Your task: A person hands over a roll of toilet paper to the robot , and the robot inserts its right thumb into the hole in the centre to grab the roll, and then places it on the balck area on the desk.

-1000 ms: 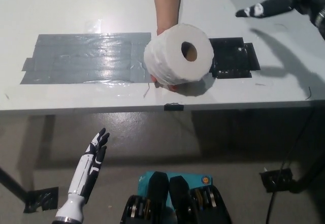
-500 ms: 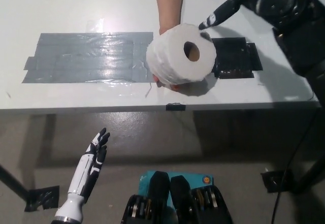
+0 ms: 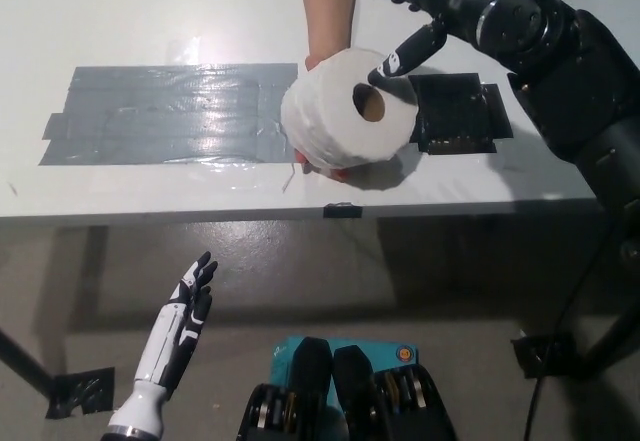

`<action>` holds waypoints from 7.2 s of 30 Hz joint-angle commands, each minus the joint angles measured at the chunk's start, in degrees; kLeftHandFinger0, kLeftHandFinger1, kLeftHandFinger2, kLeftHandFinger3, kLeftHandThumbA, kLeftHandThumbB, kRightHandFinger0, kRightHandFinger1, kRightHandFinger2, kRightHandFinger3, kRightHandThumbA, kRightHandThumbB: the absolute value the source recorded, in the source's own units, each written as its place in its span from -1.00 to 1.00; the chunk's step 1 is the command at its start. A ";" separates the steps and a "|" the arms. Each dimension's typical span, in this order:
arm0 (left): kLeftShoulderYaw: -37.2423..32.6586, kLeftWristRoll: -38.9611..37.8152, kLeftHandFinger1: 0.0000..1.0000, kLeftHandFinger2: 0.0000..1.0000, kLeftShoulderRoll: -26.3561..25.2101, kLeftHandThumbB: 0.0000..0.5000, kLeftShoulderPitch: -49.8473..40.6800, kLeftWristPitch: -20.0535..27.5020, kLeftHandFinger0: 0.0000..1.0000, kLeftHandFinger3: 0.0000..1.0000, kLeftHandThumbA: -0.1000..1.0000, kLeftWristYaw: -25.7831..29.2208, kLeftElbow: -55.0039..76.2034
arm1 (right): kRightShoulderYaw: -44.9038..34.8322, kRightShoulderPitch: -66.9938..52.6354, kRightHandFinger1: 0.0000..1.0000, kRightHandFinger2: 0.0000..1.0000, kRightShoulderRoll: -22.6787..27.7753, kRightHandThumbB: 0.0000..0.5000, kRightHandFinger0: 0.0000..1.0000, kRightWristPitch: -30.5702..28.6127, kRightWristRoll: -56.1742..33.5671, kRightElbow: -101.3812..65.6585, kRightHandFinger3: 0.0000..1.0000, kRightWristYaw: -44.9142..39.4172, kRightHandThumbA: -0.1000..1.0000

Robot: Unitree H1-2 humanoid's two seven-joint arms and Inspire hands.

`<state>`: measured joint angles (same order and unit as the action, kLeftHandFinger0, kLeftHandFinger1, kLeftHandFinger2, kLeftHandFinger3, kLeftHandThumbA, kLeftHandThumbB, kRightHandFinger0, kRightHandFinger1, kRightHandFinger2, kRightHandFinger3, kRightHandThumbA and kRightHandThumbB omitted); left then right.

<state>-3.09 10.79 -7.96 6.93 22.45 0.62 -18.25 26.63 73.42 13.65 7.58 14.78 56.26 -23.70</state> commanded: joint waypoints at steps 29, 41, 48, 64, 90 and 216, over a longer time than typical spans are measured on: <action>0.04 1.41 1.00 1.00 -0.92 -0.25 0.53 0.67 1.00 1.00 1.00 0.38 1.85 | -8.57 4.95 1.00 1.00 3.06 0.62 1.00 2.34 -3.54 -3.93 1.00 -13.59 1.00; 0.16 0.01 1.00 1.00 -0.62 -0.28 1.27 1.92 1.00 1.00 1.00 0.02 1.13 | -8.72 3.11 1.00 1.00 0.63 1.00 1.00 2.74 -0.21 -0.76 1.00 -4.26 0.99; 0.20 -0.07 1.00 1.00 -0.72 -0.34 1.26 2.22 1.00 1.00 1.00 0.15 1.07 | -5.46 2.27 1.00 1.00 0.26 0.87 1.00 -0.23 4.07 -0.78 1.00 -0.69 1.00; 0.30 -0.49 1.00 1.00 -0.75 -0.45 1.49 1.91 1.00 1.00 1.00 -0.08 1.60 | -6.00 2.45 1.00 1.00 -2.30 0.93 1.00 -4.83 4.77 3.17 1.00 4.62 1.00; 0.47 -0.97 1.00 1.00 -0.56 -0.42 2.12 2.65 1.00 1.00 1.00 -0.01 0.46 | -5.15 -0.12 1.00 1.00 -4.98 0.74 1.00 -2.58 7.06 4.01 1.00 7.64 1.00; 0.27 0.34 1.00 1.00 -0.55 -0.51 5.49 2.75 1.00 1.00 1.00 0.43 -0.42 | -20.33 2.78 1.00 1.00 8.72 0.26 1.00 0.10 -9.11 17.50 1.00 -8.96 -0.32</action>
<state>-2.83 10.83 -7.94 11.71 23.40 0.64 -19.84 8.14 72.98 22.68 8.85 7.81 76.32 -35.39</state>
